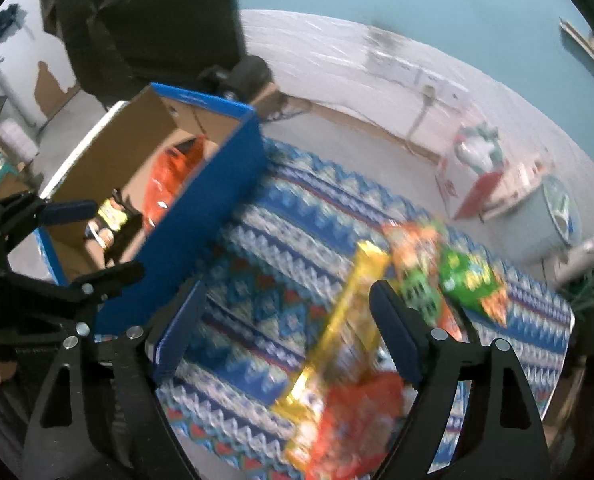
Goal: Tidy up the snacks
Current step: 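Grasp the red-orange wafer bag with the right gripper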
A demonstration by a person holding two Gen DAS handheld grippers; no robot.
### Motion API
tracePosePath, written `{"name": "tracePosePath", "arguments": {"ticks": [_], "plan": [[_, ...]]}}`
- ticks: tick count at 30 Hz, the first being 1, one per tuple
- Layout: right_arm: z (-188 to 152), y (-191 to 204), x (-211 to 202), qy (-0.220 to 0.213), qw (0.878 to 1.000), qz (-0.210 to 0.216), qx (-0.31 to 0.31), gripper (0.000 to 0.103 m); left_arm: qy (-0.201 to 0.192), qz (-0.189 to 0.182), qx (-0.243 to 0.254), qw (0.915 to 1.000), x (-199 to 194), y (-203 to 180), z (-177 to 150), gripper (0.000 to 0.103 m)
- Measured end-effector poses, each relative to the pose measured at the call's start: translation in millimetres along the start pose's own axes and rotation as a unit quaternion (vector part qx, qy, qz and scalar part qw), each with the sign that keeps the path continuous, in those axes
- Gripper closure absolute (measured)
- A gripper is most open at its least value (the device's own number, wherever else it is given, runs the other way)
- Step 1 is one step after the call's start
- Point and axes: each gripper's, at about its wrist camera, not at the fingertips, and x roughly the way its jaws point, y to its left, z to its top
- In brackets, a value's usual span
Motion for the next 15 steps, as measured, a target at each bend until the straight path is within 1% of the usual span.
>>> {"name": "tracePosePath", "arguments": {"ticks": [8,15], "plan": [[-52,-39,1,0.03,0.999,-0.005,0.032,0.019,0.017,-0.015,0.033,0.9992,11,-38,-5,0.023],[-91,-59,10,0.054,0.996,0.016,0.063,0.019,0.039,-0.022,0.05,0.9977,26,-59,-9,0.023]]}}
